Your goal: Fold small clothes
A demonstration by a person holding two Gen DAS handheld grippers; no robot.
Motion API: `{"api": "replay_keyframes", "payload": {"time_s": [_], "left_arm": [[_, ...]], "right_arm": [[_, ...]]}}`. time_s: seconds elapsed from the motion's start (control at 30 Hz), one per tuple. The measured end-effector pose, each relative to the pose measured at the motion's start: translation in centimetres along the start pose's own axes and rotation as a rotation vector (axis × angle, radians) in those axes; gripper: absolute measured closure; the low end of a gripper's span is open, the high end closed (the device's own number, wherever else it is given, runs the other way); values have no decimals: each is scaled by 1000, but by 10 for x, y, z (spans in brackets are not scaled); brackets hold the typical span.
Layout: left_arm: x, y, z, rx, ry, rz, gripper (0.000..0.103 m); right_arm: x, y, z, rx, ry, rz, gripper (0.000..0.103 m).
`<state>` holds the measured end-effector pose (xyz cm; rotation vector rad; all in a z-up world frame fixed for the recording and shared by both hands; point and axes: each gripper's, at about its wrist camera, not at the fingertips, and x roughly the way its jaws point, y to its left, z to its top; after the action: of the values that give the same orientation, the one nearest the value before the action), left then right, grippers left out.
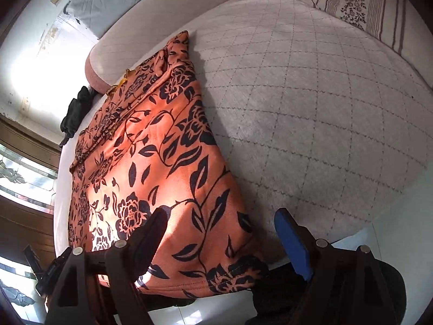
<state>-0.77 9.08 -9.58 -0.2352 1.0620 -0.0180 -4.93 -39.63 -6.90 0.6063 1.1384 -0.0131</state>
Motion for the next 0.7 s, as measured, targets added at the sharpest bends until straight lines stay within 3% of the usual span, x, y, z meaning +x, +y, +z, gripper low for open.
{"api": "replay_keyframes", "payload": {"time_s": [0.17,0.27,0.33,0.37,0.43,0.5,0.57,0.67,0.7], "left_arm": [[-14,6,-7,-48,-29,-27,24],[1,5,-9,-29,31,20,24],[1,1,-12,2,24,42,24],[1,-1,-13,14,26,45,24],[1,0,-14,18,26,73,35],[-3,5,-14,4,20,68,62],[-7,9,-13,-4,27,40,87],[-11,8,-13,-1,22,30,90],[-12,6,-13,8,20,30,89]], "right_arm": [[0,-1,-14,-15,40,36,20],[1,-4,-14,4,43,36,20],[6,-2,-16,0,55,36,27],[7,4,-18,-25,58,26,37],[8,10,-20,-62,63,-3,49],[9,9,-20,-58,72,-7,69],[8,6,-20,-49,73,12,71],[1,8,-21,-45,51,13,69],[-1,9,-21,-43,45,3,60]]}}
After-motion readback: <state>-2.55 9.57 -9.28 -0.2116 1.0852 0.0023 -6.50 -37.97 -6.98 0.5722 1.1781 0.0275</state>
